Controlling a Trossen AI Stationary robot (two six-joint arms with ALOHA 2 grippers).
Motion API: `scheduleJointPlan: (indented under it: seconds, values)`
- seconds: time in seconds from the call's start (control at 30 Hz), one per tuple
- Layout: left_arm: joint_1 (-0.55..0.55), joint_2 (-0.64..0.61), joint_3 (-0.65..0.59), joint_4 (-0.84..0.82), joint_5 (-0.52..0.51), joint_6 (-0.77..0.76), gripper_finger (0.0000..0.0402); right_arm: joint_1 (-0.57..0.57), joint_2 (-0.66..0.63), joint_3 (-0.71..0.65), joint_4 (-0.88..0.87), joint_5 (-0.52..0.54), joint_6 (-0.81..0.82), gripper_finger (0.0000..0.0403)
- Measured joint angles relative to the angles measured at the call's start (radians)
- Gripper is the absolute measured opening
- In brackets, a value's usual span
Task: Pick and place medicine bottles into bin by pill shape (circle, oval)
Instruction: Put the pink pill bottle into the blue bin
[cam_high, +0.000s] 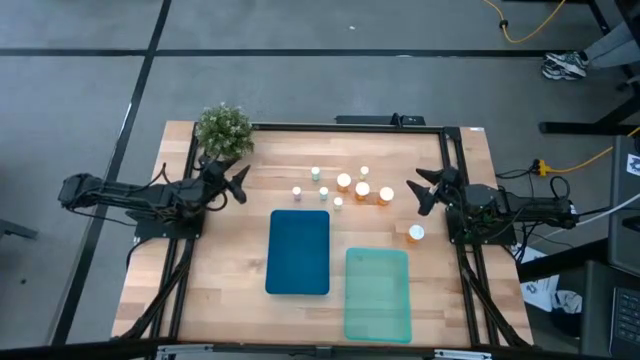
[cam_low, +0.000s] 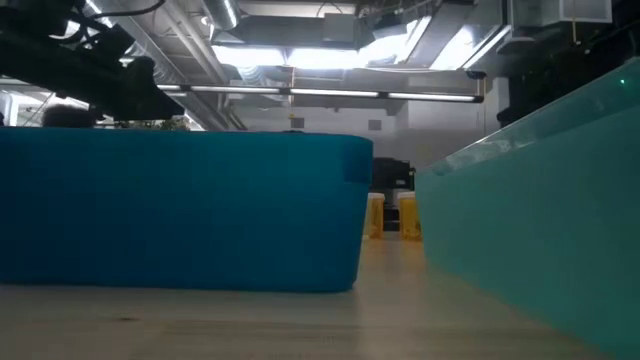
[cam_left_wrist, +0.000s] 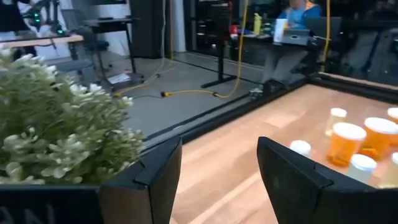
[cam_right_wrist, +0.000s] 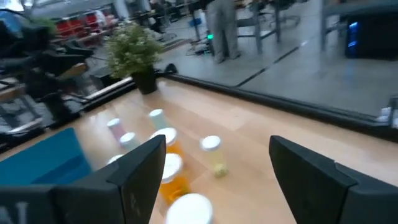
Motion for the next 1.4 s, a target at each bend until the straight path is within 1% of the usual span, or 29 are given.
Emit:
scheduleJointPlan:
  seconds: [0.1, 0.17, 0.23, 0.27, 0.33, 0.4, 0.47, 0.5, 0.57, 0.63, 0.7, 0.73, 0.83, 0.93, 1.13, 1.23, 1.4]
  values:
    - [0.010, 0.000, 0.000, 0.013, -0.010, 0.018, 0.0202, 0.000, 0.000, 0.000, 0.012, 0.145, -0.120, 0.0287]
    - [0.018, 0.000, 0.000, 0.018, -0.009, 0.044, 0.0202, 0.000, 0.000, 0.000, 0.022, 0.216, -0.188, 0.0287]
    - [0.023, 0.000, 0.000, 0.018, 0.001, 0.043, 0.0202, 0.000, 0.000, 0.000, 0.016, 0.261, -0.210, 0.0287]
    - [0.022, 0.001, 0.000, 0.018, 0.019, 0.030, 0.0202, 0.000, 0.000, -0.001, 0.015, 0.261, -0.206, 0.0287]
    - [0.022, 0.014, 0.000, 0.021, 0.061, 0.040, 0.0202, 0.000, 0.001, -0.004, 0.003, 0.233, -0.219, 0.0287]
    - [0.022, 0.031, 0.000, 0.062, 0.077, 0.029, 0.0202, 0.000, 0.002, -0.005, 0.019, 0.213, -0.215, 0.0287]
    - [0.022, 0.040, 0.000, 0.094, 0.139, 0.000, 0.0202, 0.000, 0.002, -0.005, 0.046, 0.178, -0.184, 0.0287]
    - [0.022, 0.040, 0.000, 0.109, 0.186, -0.006, 0.0202, 0.000, 0.002, -0.005, 0.050, 0.148, -0.164, 0.0287]
    - [0.022, 0.039, 0.000, 0.135, 0.281, -0.009, 0.0202, 0.000, 0.002, -0.005, 0.053, 0.048, -0.134, 0.0287]
    - [0.022, 0.040, 0.000, 0.140, 0.352, -0.037, 0.0202, 0.000, 0.002, -0.005, 0.042, -0.056, -0.101, 0.0287]
    - [0.022, 0.049, 0.000, 0.140, 0.370, -0.097, 0.0202, 0.000, 0.002, -0.005, 0.021, -0.137, -0.012, 0.0287]
    - [0.022, 0.058, 0.000, 0.139, 0.370, -0.128, 0.0202, 0.000, 0.002, -0.005, 0.010, -0.159, 0.033, 0.0287]
    - [0.022, 0.070, 0.000, 0.135, 0.378, -0.168, 0.0202, 0.000, 0.006, -0.005, 0.009, -0.176, 0.122, 0.0287]
    - [0.022, 0.081, 0.000, 0.135, 0.392, -0.162, 0.0202, 0.000, 0.010, -0.005, 0.008, -0.176, 0.150, 0.0287]
    - [0.022, 0.090, 0.000, 0.122, 0.392, -0.099, 0.0202, 0.000, 0.020, -0.005, 0.007, -0.168, 0.124, 0.0287]
    - [0.022, 0.089, 0.000, 0.122, 0.391, -0.097, 0.0202, 0.000, 0.020, -0.005, 0.008, -0.167, 0.111, 0.0287]
    - [0.022, 0.090, 0.000, 0.122, 0.392, -0.097, 0.0202, 0.000, 0.020, -0.005, 0.008, -0.166, 0.044, 0.0287]
